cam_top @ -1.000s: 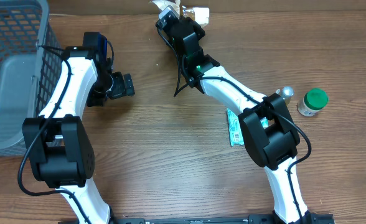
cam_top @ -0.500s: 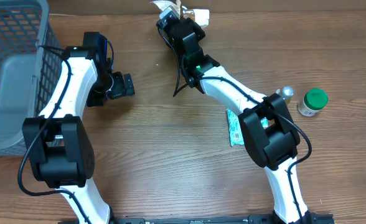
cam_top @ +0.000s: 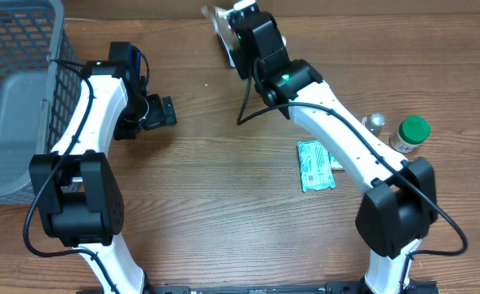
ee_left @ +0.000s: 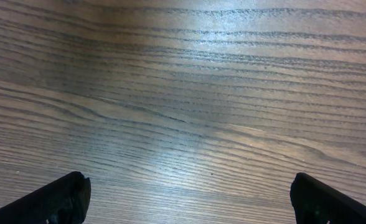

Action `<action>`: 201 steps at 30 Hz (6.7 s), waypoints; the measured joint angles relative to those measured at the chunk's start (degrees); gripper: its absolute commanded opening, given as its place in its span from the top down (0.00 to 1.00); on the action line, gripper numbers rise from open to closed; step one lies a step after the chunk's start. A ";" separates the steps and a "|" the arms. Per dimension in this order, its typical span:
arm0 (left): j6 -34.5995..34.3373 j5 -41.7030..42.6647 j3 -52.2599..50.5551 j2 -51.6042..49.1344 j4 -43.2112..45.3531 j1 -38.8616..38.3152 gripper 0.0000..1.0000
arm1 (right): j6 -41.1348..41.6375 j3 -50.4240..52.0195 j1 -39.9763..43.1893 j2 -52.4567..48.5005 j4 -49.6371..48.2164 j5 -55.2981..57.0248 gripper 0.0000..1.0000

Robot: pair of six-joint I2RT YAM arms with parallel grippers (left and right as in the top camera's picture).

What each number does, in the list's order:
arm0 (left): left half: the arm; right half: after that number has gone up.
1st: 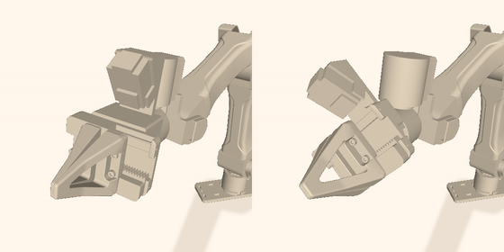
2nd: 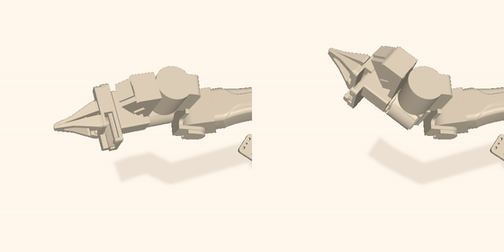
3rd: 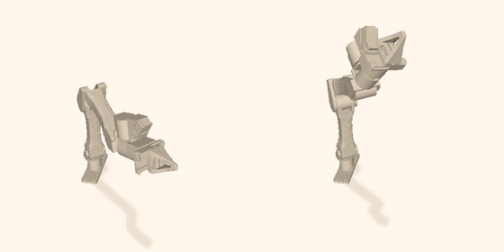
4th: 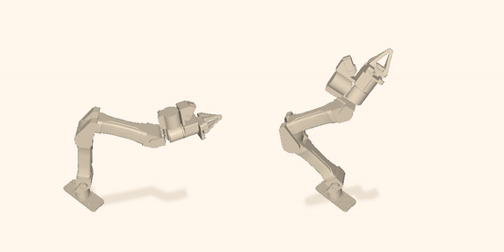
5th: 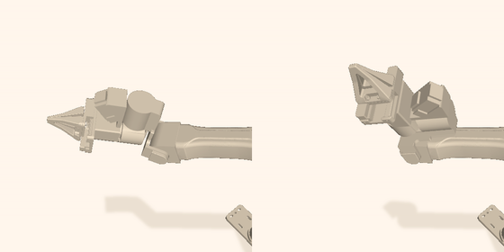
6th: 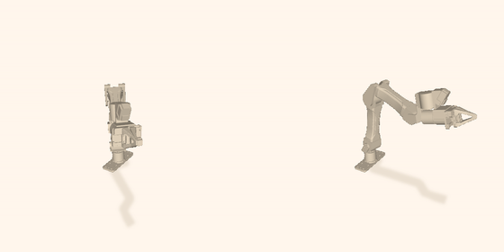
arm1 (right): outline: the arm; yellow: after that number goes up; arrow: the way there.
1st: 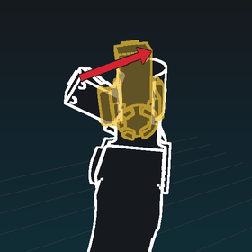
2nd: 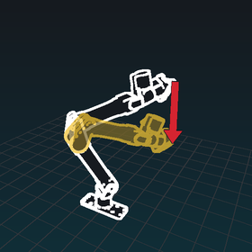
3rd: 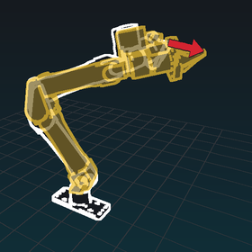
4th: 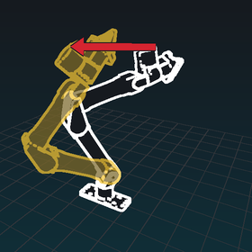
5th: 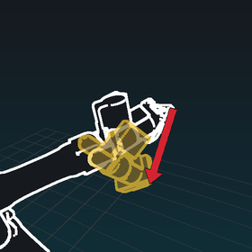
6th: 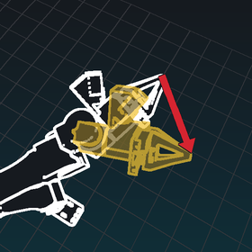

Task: Scan the item barcode

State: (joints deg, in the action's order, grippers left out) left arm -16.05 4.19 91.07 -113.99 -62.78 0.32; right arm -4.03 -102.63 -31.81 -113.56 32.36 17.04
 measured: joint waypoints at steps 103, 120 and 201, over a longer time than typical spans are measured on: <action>0.00 0.02 0.00 0.00 0.02 0.00 0.00 | 17.57 3.80 2.91 -1.36 33.42 -12.35 0.00; 0.00 0.02 0.00 0.00 0.02 0.00 0.01 | 17.57 3.80 2.91 -1.36 33.44 -12.33 0.00; 0.00 -0.15 0.00 0.00 0.00 0.00 0.01 | 17.55 63.14 24.33 103.95 16.20 -22.25 0.00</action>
State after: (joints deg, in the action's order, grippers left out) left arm -16.05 4.03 91.07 -113.99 -62.78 0.32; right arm 13.52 -39.48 -7.49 -9.61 48.56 -5.21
